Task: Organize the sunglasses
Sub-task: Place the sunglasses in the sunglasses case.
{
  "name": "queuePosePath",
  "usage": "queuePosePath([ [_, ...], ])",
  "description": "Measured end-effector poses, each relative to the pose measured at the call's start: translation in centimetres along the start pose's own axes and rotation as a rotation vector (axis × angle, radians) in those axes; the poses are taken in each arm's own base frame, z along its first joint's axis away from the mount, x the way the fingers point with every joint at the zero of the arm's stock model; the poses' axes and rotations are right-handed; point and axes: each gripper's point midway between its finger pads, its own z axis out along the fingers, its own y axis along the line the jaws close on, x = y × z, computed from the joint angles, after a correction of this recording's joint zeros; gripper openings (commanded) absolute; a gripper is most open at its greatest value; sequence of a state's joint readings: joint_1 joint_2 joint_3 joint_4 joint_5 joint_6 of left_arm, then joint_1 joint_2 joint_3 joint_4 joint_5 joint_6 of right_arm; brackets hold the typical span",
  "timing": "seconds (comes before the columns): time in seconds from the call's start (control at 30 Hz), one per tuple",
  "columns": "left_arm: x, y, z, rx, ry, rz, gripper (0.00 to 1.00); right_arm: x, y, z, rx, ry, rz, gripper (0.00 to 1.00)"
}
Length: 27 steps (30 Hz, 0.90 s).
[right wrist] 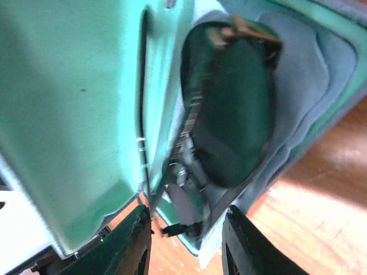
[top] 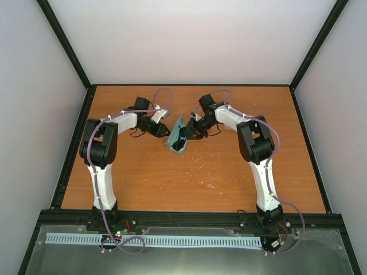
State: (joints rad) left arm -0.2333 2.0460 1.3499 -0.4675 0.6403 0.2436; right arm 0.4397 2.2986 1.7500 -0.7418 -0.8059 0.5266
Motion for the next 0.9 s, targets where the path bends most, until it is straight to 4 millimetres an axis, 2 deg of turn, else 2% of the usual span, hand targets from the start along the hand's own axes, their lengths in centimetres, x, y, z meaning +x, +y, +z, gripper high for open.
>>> queuePosePath([
  [0.03, 0.0, 0.0, -0.1, 0.000, -0.002, 0.001, 0.32, 0.1, 0.2, -0.2, 0.006, -0.005, -0.001, 0.32],
  [0.2, -0.3, -0.1, -0.3, -0.002, -0.008, 0.006, 0.32, 0.2, 1.9, -2.5, 0.020, -0.054, -0.038, 0.10],
  [0.3, -0.3, -0.1, -0.2, -0.002, -0.008, 0.006, 0.32, 0.3, 2.7, -3.8, 0.033, -0.082, -0.054, 0.04],
  [0.4, -0.3, -0.1, -0.2, -0.002, -0.008, 0.006, 0.32, 0.5, 2.8, -4.2, 0.055, -0.090, -0.072, 0.03],
  [0.53, -0.3, -0.1, -0.2, -0.002, -0.008, 0.007, 0.32, 0.8, 2.8, -3.5, 0.105, -0.077, -0.091, 0.03],
  [0.7, 0.0, -0.2, -0.1, 0.000, -0.002, 0.005, 0.32, 1.0, 3.2, -1.2, 0.135, -0.049, -0.128, 0.03],
  [0.9, 0.2, -0.5, -0.3, 0.000, -0.002, 0.005, 0.32, 0.7, 1.6, 1.5, 0.159, -0.008, -0.112, 0.03],
])
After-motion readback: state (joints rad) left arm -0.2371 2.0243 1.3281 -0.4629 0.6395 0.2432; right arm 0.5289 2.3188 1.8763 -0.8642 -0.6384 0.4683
